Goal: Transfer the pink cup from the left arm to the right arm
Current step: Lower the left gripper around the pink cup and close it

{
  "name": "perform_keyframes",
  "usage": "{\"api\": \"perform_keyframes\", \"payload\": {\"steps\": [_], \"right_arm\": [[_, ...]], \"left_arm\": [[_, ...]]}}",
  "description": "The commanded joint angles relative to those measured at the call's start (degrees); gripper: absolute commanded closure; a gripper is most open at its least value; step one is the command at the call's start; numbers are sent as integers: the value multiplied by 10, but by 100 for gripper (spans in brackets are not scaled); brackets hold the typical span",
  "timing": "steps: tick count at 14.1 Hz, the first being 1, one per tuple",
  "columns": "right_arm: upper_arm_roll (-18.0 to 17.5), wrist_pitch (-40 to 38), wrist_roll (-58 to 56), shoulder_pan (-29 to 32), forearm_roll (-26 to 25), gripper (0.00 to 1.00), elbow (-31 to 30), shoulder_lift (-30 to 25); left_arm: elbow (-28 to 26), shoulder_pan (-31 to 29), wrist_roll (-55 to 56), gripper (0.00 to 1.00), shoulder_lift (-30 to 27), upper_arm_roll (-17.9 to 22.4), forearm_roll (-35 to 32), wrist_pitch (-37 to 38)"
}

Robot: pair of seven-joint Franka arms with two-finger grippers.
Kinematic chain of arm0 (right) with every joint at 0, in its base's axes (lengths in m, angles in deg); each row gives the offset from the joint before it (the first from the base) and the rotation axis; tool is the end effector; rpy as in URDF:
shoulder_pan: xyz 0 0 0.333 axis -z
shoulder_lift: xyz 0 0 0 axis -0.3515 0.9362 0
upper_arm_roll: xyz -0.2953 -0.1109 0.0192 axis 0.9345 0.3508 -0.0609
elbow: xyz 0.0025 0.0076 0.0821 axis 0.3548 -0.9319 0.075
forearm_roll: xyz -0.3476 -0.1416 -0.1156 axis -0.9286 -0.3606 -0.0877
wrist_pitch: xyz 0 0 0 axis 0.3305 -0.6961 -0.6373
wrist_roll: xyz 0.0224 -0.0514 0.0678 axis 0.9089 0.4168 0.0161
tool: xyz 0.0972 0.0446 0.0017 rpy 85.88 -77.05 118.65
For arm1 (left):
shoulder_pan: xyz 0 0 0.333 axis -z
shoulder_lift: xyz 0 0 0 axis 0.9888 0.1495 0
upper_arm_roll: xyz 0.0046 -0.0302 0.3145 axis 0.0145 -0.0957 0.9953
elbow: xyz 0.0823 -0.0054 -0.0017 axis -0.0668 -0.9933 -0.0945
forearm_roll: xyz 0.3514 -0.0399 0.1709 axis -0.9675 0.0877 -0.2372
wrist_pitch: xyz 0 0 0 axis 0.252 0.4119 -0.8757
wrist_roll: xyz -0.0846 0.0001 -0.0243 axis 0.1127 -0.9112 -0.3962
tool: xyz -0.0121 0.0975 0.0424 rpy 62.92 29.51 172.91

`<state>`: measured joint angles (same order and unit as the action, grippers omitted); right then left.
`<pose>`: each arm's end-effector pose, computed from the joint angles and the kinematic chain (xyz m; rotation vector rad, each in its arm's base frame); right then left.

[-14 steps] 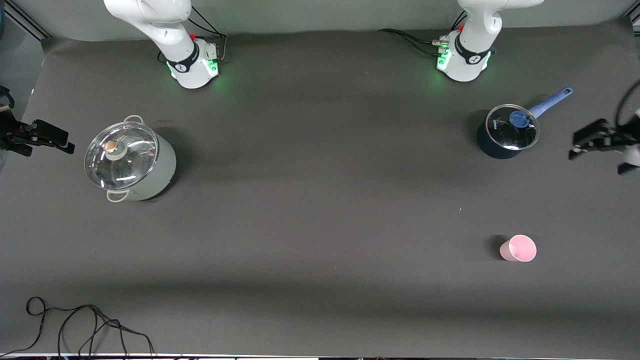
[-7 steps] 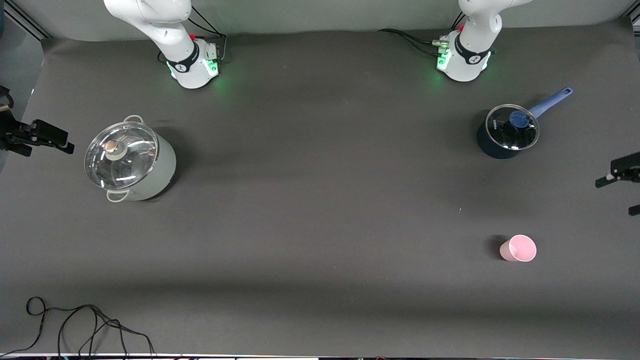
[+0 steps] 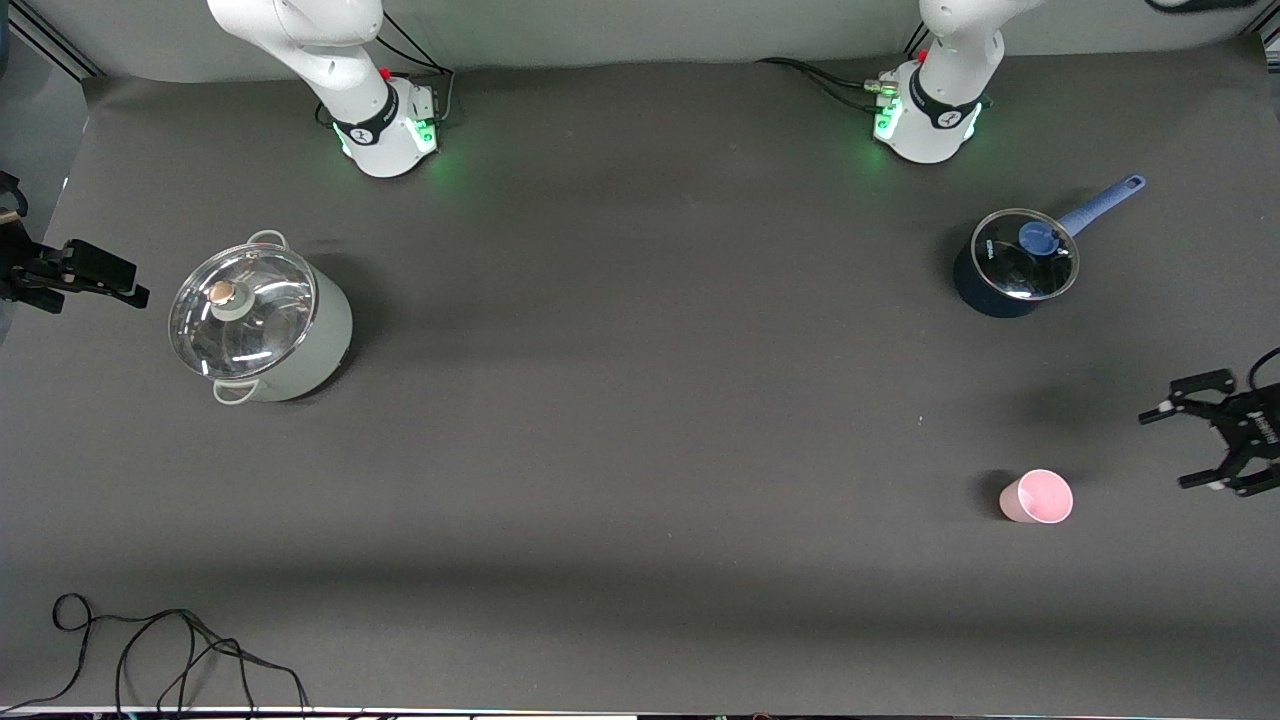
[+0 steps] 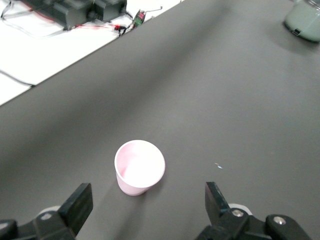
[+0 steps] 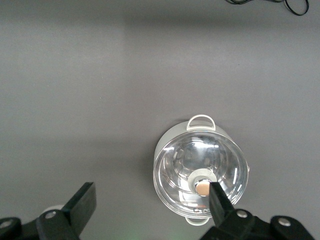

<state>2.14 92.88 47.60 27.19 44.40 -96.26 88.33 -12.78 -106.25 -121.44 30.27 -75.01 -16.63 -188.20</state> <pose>0.5583 -0.0430 0.6219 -3.1317 -0.0132 0.0534 0.6377 0.2506 0.2929 2.1181 -1.1342 0.8146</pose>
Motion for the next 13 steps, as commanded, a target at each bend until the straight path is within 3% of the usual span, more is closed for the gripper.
{"api": "perform_keyframes", "payload": {"steps": [1,7,13], "right_arm": [[1,-10,2,-2,2,0,13,6],[1,-10,2,-2,2,0,12,6],[2,-10,2,-2,2,0,12,6]], "left_arm": [[-2,-25,-165,0,63,-7,102,5],[-10,-37,-344,1,168,-8,231,7],[-11,-26,-366,1,196,-19,276,3]]}}
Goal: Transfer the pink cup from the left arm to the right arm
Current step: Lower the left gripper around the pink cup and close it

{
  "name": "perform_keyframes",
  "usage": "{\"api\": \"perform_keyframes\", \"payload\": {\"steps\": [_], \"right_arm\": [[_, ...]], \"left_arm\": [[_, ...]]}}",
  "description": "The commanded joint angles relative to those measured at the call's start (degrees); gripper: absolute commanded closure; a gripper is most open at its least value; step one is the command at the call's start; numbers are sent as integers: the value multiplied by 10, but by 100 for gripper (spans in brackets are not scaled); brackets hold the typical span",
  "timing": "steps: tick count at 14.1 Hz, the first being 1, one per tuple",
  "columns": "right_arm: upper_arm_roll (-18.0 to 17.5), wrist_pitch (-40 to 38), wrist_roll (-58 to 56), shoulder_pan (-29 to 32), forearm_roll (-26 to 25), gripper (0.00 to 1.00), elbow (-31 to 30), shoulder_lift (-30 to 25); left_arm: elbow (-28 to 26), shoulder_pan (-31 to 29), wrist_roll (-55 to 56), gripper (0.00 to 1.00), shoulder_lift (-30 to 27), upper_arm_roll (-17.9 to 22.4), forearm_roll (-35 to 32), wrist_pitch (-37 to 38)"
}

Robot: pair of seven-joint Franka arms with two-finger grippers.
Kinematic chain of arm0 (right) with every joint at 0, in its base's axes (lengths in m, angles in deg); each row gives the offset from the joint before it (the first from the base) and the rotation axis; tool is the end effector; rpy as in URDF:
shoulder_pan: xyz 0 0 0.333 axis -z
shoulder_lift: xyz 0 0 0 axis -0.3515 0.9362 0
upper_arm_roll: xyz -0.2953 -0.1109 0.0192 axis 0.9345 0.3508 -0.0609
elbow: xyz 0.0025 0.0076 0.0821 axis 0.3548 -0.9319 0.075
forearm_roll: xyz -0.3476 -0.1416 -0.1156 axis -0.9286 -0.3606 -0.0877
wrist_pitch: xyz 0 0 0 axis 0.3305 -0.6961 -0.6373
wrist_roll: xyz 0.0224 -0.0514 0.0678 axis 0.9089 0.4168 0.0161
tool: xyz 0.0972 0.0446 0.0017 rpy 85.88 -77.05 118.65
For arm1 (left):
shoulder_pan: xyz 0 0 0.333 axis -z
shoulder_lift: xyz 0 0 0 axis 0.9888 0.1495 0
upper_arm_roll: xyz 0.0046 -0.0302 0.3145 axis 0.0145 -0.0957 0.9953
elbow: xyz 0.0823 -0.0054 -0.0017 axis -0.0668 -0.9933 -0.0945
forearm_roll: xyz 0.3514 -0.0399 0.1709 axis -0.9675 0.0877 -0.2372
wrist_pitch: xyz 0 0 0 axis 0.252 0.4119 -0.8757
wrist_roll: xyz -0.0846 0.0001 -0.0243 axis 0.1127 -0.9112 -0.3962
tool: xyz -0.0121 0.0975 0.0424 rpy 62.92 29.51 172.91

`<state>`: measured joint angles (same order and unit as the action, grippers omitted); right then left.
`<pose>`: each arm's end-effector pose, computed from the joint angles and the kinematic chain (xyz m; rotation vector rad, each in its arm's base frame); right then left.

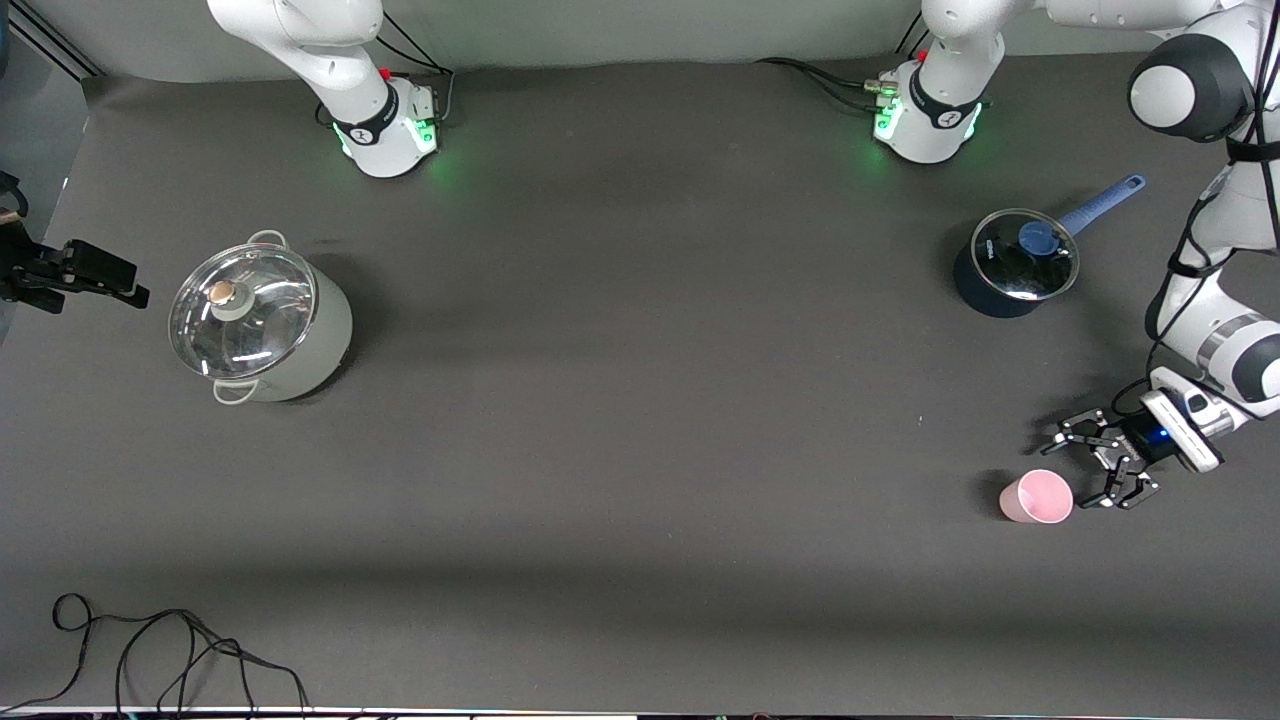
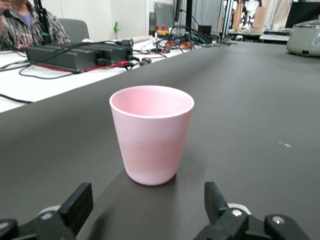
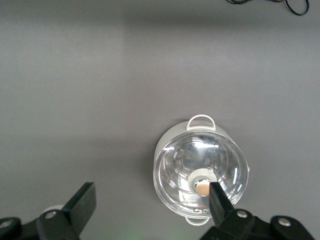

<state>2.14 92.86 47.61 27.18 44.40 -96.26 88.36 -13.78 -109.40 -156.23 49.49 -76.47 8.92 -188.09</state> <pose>0.5584 -0.0429 0.6215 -3.1316 -0.0132 0.0548 0.6092 0.2442 0.0851 1.8494 -1.0850 1.3151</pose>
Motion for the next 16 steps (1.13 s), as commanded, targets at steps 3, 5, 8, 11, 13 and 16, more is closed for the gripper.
{"api": "perform_keyframes", "payload": {"steps": [3,5,8,11,13,16], "right_arm": [[2,-9,2,-2,2,0,12,5],[2,-9,2,-2,2,0,12,5],[2,-9,2,-2,2,0,12,5],[2,-9,0,4,3,0,16,7],[2,-9,6,1,3,0,16,8],[1,-9,9,-4,3,0,19,11]], "left_arm": [[-1,17,-20,1,10,-13,44,-5],[-1,23,-19,1,10,-17,45,-22],[-1,24,-19,1,11,-35,45,-50],[-1,30,-19,9,11,-40,45,-62],[-1,30,-15,38,11,-40,45,-66],[-1,32,-9,56,8,-40,44,-68]]}}
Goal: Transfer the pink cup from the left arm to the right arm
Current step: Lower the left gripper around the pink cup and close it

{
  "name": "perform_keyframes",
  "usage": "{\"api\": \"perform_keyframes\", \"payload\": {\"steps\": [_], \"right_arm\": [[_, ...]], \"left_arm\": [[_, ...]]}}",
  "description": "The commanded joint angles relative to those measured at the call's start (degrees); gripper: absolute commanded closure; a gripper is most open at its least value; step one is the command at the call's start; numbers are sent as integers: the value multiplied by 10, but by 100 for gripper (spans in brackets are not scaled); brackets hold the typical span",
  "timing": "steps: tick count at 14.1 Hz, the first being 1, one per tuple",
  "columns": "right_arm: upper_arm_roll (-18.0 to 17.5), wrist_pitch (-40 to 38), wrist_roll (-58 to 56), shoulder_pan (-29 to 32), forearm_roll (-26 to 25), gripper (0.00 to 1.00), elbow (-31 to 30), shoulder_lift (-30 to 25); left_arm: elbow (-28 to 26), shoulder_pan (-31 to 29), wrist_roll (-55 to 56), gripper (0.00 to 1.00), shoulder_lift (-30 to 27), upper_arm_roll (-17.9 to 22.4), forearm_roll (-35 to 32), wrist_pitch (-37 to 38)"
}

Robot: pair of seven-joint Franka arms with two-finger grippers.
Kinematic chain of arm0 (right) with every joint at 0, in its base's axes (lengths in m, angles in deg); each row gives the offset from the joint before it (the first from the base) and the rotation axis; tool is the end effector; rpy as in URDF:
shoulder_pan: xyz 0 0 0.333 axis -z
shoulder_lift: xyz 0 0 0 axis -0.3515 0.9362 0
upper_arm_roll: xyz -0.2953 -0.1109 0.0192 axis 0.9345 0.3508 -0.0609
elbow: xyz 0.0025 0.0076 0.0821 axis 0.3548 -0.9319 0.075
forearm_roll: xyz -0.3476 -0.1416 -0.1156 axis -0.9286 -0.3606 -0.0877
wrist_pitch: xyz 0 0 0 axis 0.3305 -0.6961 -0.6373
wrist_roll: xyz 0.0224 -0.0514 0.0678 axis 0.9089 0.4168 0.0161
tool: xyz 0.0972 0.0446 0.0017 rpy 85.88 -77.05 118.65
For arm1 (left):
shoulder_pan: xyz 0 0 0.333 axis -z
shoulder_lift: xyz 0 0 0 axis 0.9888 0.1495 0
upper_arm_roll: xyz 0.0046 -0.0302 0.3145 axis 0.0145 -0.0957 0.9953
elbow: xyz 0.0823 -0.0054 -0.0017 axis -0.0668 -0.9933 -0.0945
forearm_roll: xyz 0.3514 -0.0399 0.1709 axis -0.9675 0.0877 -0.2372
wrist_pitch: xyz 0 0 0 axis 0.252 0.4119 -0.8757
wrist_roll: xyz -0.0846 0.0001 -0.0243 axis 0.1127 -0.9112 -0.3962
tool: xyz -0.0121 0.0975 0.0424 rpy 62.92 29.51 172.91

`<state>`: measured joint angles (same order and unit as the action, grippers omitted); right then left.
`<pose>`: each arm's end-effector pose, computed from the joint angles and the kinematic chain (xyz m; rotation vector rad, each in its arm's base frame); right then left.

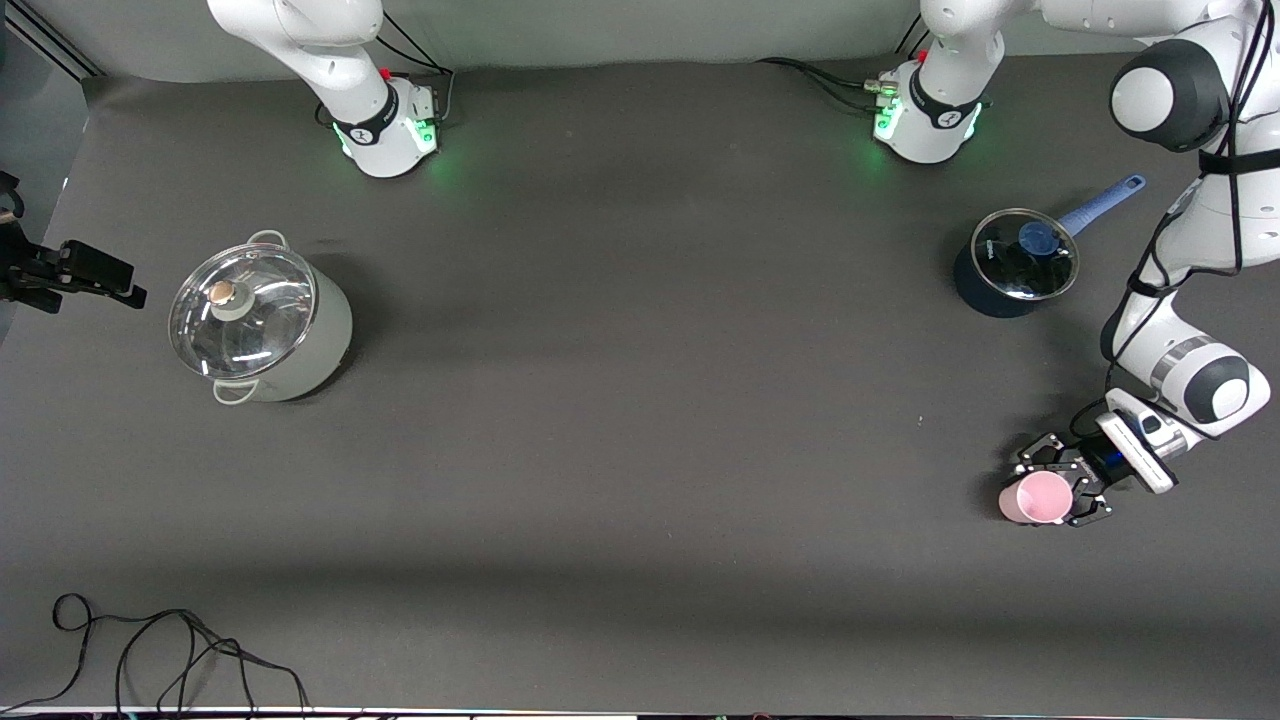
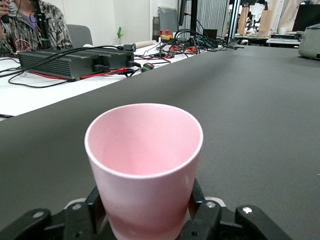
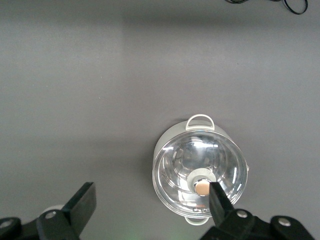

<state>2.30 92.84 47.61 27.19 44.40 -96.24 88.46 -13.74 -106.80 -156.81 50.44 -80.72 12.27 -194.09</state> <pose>0.5587 -0.0446 0.6207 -3.1314 -0.0085 0.0575 0.6356 0.1885 0.0768 1.8522 -1.0737 1.3414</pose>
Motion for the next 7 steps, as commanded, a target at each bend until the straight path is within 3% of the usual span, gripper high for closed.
{"api": "perform_keyframes", "payload": {"steps": [1,4,5,7], "right_arm": [[-3,-8,10,-4,4,0,20,11],[-5,-20,-6,-5,1,0,14,6],[-5,-45,-9,-12,-8,0,10,1],[-5,-24,-3,-19,-6,0,34,20]], "left_arm": [[-1,10,6,56,-6,2,10,-9],[-25,40,61,56,-45,1,17,-20],[-53,51,63,57,-74,-2,40,-35],[-108,70,64,58,-129,-33,98,-93]]}}
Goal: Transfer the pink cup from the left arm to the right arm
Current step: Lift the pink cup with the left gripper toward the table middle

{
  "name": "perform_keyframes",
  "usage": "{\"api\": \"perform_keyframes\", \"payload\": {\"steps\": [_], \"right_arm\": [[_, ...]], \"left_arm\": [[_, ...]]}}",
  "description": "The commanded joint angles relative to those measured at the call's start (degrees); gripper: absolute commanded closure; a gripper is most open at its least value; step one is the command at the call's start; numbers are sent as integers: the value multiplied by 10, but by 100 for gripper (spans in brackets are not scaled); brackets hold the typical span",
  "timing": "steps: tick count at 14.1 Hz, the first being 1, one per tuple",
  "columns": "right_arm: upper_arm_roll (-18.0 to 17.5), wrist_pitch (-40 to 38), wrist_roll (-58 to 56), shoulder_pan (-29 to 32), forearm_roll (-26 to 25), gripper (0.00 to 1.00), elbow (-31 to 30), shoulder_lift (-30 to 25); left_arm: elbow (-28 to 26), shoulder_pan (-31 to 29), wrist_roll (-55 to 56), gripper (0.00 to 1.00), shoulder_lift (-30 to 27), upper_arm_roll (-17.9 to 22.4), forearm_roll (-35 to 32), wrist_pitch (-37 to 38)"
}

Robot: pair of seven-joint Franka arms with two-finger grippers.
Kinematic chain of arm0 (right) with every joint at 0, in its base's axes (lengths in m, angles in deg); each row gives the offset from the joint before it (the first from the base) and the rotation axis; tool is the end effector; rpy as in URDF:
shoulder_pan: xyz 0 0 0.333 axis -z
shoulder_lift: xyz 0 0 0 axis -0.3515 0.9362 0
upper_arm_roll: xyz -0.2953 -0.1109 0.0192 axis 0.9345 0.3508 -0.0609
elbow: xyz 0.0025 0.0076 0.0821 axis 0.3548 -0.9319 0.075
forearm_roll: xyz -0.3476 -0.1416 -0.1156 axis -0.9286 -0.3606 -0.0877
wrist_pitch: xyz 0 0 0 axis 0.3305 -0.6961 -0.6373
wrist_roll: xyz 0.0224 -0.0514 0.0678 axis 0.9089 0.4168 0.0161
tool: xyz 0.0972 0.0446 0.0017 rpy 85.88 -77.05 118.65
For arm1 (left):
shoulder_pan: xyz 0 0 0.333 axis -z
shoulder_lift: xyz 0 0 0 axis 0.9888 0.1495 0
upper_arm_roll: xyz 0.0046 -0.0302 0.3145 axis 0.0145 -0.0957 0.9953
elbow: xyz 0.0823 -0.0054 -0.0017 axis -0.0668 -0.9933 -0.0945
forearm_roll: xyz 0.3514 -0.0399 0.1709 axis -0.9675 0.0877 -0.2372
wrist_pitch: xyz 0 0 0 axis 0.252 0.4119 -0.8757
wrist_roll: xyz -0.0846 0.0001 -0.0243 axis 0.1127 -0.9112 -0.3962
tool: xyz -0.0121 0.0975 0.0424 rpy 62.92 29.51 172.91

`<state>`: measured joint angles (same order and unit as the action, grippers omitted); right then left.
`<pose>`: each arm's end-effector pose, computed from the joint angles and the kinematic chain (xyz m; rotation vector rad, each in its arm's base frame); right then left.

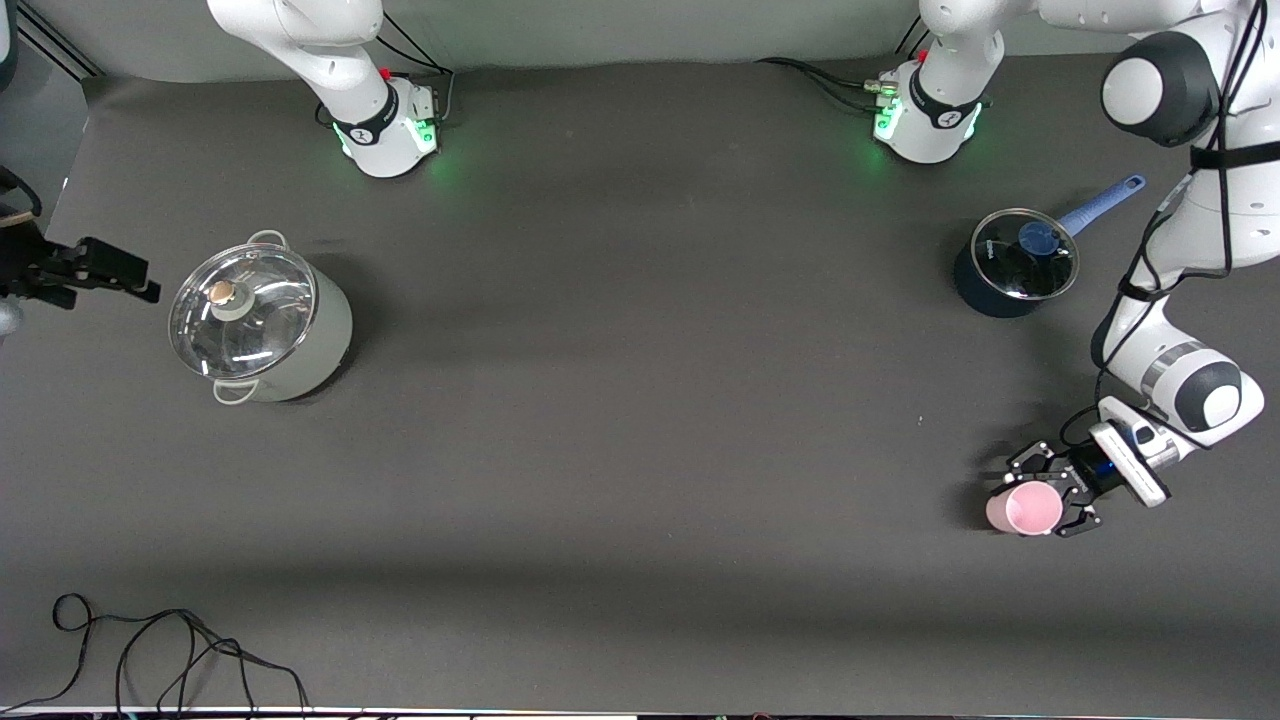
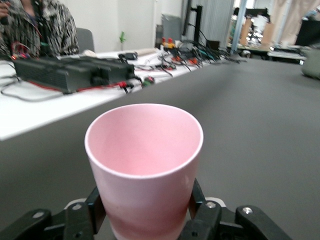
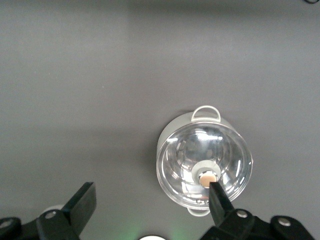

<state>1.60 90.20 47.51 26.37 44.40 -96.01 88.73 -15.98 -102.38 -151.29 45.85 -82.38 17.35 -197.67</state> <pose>0.5560 -0.0298 0.6162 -3.1253 -0.0530 0.1304 0.6623 0.1333 0.1183 1.8603 -0.9807 1.3442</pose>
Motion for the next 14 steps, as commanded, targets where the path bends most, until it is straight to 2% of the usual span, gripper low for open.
{"api": "perform_keyframes", "payload": {"steps": [1,3,6,7,11,14], "right_arm": [[2,12,0,-9,-5,0,63,37],[2,10,-4,-8,-1,0,103,66],[7,7,-7,-8,-2,0,99,66],[7,7,-2,-8,-2,0,99,64],[6,-10,6,-11,-1,0,95,63],[2,-39,124,-24,9,0,95,60]], "left_arm": [[-114,34,9,59,-115,-49,82,-112],[-145,33,9,59,-157,-137,155,-227],[-141,33,10,60,-188,-295,261,-404],[-138,30,11,60,-193,-339,271,-438],[-146,31,13,60,-221,-461,307,-512],[-146,27,15,60,-223,-580,323,-589]]}}
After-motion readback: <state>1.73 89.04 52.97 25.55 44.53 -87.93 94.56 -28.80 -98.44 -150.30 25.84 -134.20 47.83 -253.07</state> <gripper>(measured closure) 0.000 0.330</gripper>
